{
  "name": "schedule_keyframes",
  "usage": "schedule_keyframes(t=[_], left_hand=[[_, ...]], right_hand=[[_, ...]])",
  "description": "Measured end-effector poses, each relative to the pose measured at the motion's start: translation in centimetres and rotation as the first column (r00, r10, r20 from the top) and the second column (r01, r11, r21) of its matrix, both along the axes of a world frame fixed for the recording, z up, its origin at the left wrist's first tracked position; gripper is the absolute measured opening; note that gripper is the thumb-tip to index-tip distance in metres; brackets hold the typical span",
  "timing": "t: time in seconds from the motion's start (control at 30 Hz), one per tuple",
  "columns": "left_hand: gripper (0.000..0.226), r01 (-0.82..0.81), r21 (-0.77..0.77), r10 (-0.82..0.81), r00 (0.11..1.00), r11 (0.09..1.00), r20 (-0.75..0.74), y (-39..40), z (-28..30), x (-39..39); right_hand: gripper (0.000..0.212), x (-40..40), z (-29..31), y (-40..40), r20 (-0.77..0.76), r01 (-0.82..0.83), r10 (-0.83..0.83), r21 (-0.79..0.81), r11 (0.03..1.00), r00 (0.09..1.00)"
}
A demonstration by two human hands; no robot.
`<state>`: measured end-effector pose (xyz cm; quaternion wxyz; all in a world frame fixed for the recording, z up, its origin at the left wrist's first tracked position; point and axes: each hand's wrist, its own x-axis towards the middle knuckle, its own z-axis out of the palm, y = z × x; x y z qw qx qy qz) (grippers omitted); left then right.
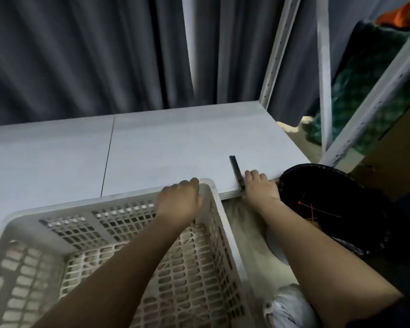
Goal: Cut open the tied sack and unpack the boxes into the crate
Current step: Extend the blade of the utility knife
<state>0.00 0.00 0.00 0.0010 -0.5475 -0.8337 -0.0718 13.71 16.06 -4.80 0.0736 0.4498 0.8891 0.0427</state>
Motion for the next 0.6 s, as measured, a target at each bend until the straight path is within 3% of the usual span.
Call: schedule_keyframes(t=[0.23, 0.4, 0.6], left_hand=[[0.022, 0.003, 0.014, -0.004, 1.000, 1.000, 0.019, 1.3, -2.5, -0.2], [0.025, 0.002, 0.015, -0.002, 1.000, 1.000, 0.003, 1.1, -3.1, -0.3], [0.024, -0.002, -0.031, 0.004, 0.999, 1.000, 0.048, 0.3, -2.1, 0.1]], right_hand=[[0.063, -1.9, -2.7, 0.9, 0.020, -0.082, 0.085, -0.130, 0.988, 0.996], [0.052, -2.3, -3.0, 0.1, 0.034, -0.099, 0.100, -0.026, 0.995, 0.994], [0.041, -1.5, -0.9, -0.2, 0.017, -0.142, 0.144, -0.066, 0.988, 0.989]])
